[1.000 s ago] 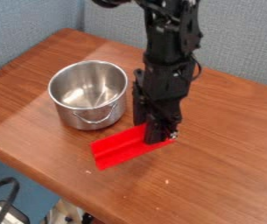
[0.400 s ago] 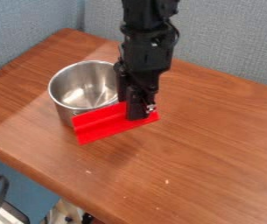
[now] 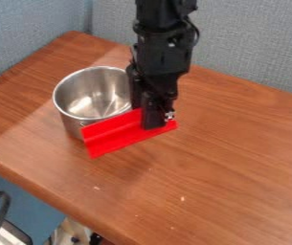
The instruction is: Move the red object from the metal pot to the table
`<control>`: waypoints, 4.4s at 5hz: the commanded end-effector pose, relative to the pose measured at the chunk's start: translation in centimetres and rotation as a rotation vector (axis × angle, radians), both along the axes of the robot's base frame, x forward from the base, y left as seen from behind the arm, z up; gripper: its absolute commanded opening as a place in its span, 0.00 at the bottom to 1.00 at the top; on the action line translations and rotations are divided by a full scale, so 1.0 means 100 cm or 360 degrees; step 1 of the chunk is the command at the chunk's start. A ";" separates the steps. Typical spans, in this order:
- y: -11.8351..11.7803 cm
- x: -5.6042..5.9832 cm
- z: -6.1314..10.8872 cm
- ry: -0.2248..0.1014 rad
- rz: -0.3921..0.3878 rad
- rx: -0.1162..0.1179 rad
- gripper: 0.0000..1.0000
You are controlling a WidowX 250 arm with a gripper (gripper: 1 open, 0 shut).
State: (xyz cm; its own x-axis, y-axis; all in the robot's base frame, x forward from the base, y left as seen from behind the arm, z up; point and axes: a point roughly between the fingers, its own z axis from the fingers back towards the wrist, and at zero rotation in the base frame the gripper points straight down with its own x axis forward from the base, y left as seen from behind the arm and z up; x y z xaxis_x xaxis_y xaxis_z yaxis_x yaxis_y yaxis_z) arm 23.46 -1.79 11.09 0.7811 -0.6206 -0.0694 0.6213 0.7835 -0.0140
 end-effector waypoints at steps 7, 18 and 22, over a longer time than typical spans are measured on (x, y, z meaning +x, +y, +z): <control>0.001 0.002 0.018 -0.0137 0.0220 -0.0051 0.00; 0.003 0.027 -0.008 0.0009 0.0317 0.0116 0.00; 0.004 0.039 -0.023 -0.0013 0.0329 0.0106 0.00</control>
State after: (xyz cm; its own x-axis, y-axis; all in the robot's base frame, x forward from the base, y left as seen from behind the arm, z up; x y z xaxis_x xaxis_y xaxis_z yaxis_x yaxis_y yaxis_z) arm 26.31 -1.47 6.85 0.8800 -0.4432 -0.1709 0.4521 0.8919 0.0148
